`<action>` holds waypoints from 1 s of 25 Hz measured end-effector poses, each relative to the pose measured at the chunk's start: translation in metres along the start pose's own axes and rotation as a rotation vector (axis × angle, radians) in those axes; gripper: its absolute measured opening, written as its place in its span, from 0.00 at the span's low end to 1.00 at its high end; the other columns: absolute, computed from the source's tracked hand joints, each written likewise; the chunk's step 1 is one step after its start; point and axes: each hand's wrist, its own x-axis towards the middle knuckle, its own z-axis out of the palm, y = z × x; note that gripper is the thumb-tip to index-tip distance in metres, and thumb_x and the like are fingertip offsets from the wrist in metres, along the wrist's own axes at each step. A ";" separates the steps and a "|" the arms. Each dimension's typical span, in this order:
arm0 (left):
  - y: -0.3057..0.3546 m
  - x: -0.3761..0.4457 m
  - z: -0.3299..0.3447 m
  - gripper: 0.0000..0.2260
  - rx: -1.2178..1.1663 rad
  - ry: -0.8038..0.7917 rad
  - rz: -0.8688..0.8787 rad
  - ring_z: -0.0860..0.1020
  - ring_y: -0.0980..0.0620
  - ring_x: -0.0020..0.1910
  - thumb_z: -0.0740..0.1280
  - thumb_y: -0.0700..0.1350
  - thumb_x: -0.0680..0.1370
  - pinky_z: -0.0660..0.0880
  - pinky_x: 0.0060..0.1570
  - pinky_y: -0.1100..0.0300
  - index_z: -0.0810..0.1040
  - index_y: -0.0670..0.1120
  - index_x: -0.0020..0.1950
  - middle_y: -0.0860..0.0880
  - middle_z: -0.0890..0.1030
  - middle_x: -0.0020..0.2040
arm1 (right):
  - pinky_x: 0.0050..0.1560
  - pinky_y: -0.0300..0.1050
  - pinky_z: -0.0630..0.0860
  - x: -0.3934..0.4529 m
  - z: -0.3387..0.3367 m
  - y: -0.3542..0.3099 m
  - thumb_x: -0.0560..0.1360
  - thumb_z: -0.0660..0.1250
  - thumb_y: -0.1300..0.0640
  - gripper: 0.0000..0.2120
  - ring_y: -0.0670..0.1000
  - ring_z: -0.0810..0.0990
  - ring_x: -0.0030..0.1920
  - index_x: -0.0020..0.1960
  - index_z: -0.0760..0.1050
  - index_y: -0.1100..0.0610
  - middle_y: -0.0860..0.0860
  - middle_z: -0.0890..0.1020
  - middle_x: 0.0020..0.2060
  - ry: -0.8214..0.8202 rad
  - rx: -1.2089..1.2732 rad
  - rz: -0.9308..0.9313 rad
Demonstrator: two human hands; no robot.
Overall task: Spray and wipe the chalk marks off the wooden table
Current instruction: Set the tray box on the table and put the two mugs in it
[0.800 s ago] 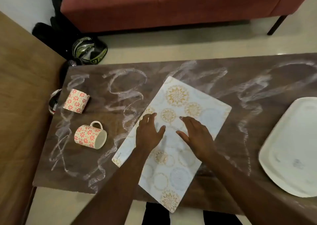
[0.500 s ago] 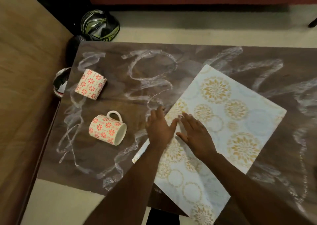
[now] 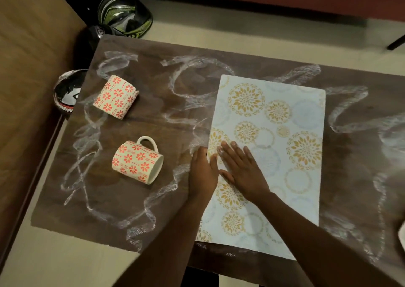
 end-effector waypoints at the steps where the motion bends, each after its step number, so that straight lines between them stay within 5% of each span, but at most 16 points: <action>1: 0.009 -0.003 0.003 0.14 0.049 0.018 0.014 0.77 0.41 0.57 0.64 0.47 0.79 0.74 0.54 0.47 0.72 0.43 0.62 0.42 0.79 0.58 | 0.71 0.57 0.57 -0.006 -0.002 0.005 0.82 0.42 0.40 0.29 0.53 0.54 0.76 0.75 0.58 0.56 0.52 0.57 0.75 0.010 0.031 0.027; 5: 0.052 -0.005 -0.002 0.20 0.241 0.135 0.183 0.73 0.42 0.64 0.67 0.47 0.77 0.67 0.64 0.45 0.71 0.47 0.69 0.45 0.75 0.66 | 0.73 0.54 0.53 -0.010 -0.029 0.008 0.81 0.47 0.40 0.28 0.52 0.55 0.75 0.76 0.56 0.54 0.51 0.58 0.75 0.186 0.151 0.118; 10: 0.179 -0.043 0.094 0.17 0.091 -0.210 0.477 0.79 0.46 0.58 0.66 0.45 0.79 0.77 0.57 0.50 0.72 0.47 0.68 0.46 0.78 0.64 | 0.71 0.48 0.56 -0.113 -0.094 0.113 0.78 0.55 0.44 0.25 0.51 0.63 0.71 0.73 0.63 0.53 0.52 0.68 0.71 0.503 0.371 0.512; 13: 0.232 -0.086 0.178 0.16 0.130 -0.475 0.457 0.80 0.48 0.55 0.68 0.46 0.79 0.77 0.53 0.54 0.72 0.49 0.67 0.46 0.79 0.62 | 0.64 0.53 0.69 -0.211 -0.111 0.190 0.76 0.59 0.49 0.22 0.53 0.71 0.64 0.68 0.68 0.54 0.53 0.74 0.65 0.640 0.378 0.744; 17: 0.278 -0.147 0.291 0.24 0.314 -0.710 0.455 0.79 0.48 0.58 0.67 0.56 0.78 0.76 0.58 0.51 0.70 0.49 0.71 0.48 0.77 0.65 | 0.64 0.57 0.69 -0.348 -0.098 0.276 0.77 0.59 0.50 0.23 0.59 0.72 0.65 0.68 0.69 0.58 0.57 0.73 0.66 0.673 0.228 1.073; 21: 0.294 -0.165 0.352 0.24 0.417 -0.650 0.367 0.79 0.44 0.56 0.69 0.57 0.76 0.76 0.53 0.50 0.71 0.46 0.66 0.46 0.78 0.61 | 0.64 0.53 0.64 -0.404 -0.076 0.299 0.75 0.62 0.52 0.24 0.63 0.70 0.64 0.69 0.68 0.61 0.62 0.71 0.66 0.614 0.287 1.310; 23: 0.295 -0.163 0.362 0.21 0.321 -0.656 0.260 0.80 0.46 0.53 0.70 0.57 0.75 0.76 0.49 0.52 0.73 0.45 0.61 0.47 0.80 0.56 | 0.64 0.40 0.58 -0.405 -0.077 0.299 0.76 0.61 0.53 0.23 0.61 0.71 0.61 0.68 0.68 0.62 0.62 0.74 0.61 0.689 0.365 1.328; 25: 0.298 -0.165 0.364 0.19 0.222 -0.710 0.165 0.80 0.47 0.52 0.71 0.55 0.75 0.76 0.47 0.55 0.73 0.44 0.58 0.48 0.81 0.53 | 0.65 0.44 0.61 -0.403 -0.081 0.304 0.75 0.63 0.53 0.24 0.61 0.72 0.60 0.68 0.68 0.61 0.62 0.75 0.59 0.804 0.523 1.376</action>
